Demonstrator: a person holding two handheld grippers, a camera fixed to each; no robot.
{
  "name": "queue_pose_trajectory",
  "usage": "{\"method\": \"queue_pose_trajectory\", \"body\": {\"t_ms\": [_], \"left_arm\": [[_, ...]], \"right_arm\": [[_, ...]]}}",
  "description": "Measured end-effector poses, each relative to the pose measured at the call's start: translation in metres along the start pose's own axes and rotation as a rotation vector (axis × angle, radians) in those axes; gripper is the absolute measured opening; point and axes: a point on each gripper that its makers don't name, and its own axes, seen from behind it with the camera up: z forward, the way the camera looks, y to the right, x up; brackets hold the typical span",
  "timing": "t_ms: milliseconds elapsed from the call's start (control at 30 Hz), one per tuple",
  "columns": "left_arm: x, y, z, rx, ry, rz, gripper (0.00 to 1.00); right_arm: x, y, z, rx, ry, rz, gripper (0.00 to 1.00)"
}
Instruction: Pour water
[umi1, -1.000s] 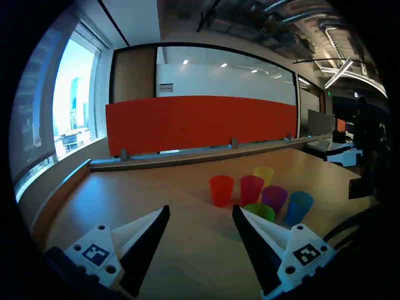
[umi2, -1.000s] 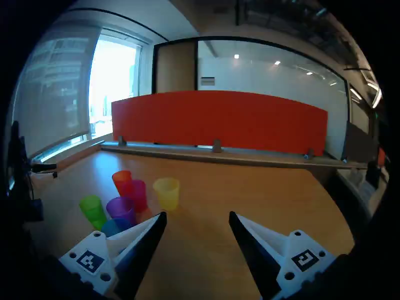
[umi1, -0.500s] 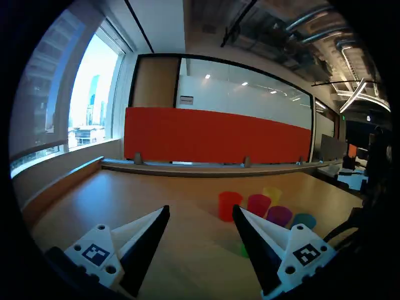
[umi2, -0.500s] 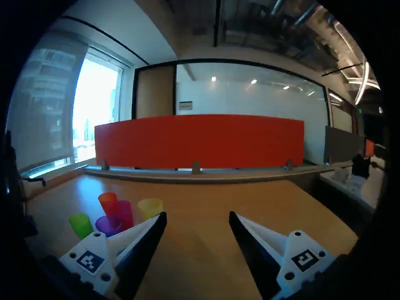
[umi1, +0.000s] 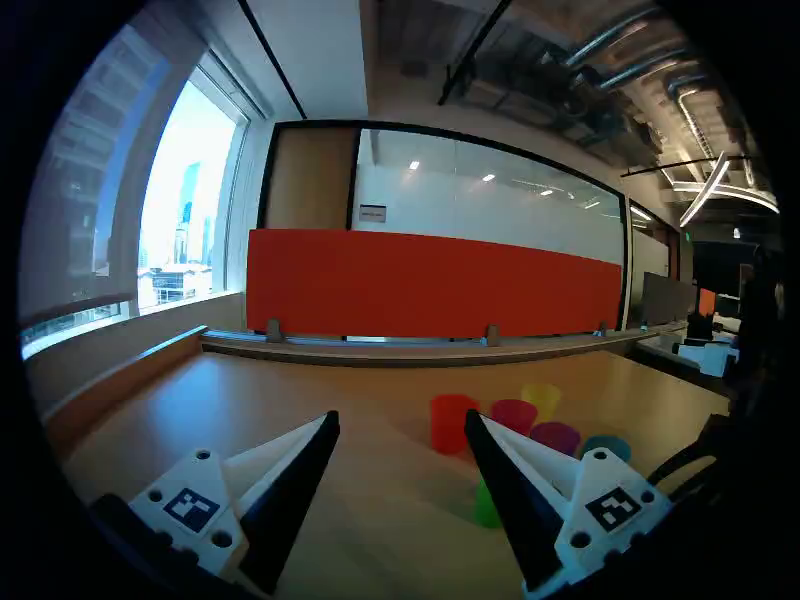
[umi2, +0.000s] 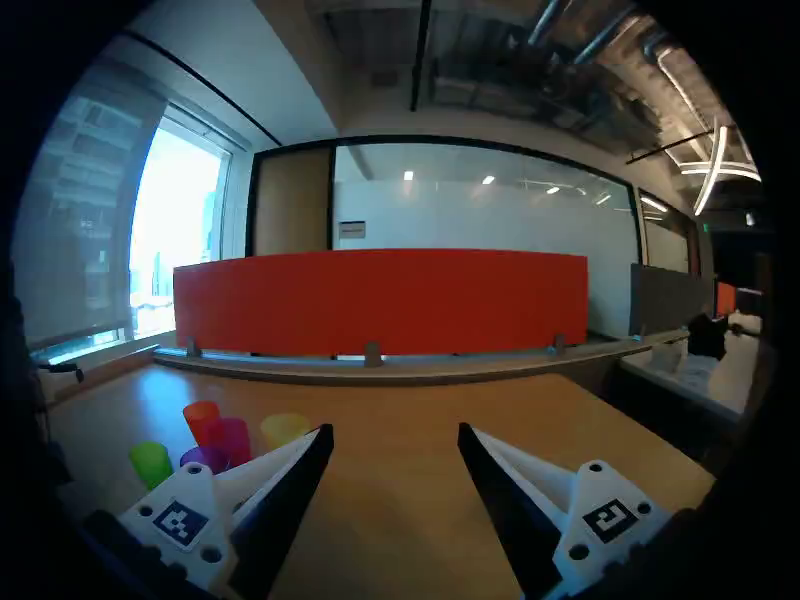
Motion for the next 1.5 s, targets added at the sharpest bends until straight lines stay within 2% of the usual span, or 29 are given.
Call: {"method": "queue_pose_trajectory", "body": {"t_ms": [200, 467, 567, 867, 1167, 1500], "left_arm": [[0.001, -0.003, 0.001, 0.035, 0.041, 0.048, 0.93], [0.0, -0.013, -0.001, 0.08, 0.098, 0.059, 0.93], [-0.001, -0.015, -0.002, 0.084, 0.108, 0.067, 0.93], [-0.013, -0.033, 0.001, 0.123, 0.118, 0.107, 0.93], [-0.026, -0.045, 0.006, 0.128, 0.12, 0.074, 0.93], [-0.039, -0.051, 0.01, 0.132, 0.109, 0.054, 0.93]], "right_arm": [[0.007, 0.004, -0.001, -0.016, 0.032, -0.003, 0.96], [0.012, 0.019, 0.002, -0.05, 0.049, 0.036, 0.96], [0.011, 0.025, 0.002, -0.065, 0.044, 0.037, 0.96], [0.01, 0.032, 0.003, -0.109, 0.038, 0.026, 0.96], [0.015, 0.03, 0.003, -0.123, 0.04, 0.026, 0.96], [0.017, 0.026, 0.005, -0.13, 0.028, 0.005, 0.96]]}}
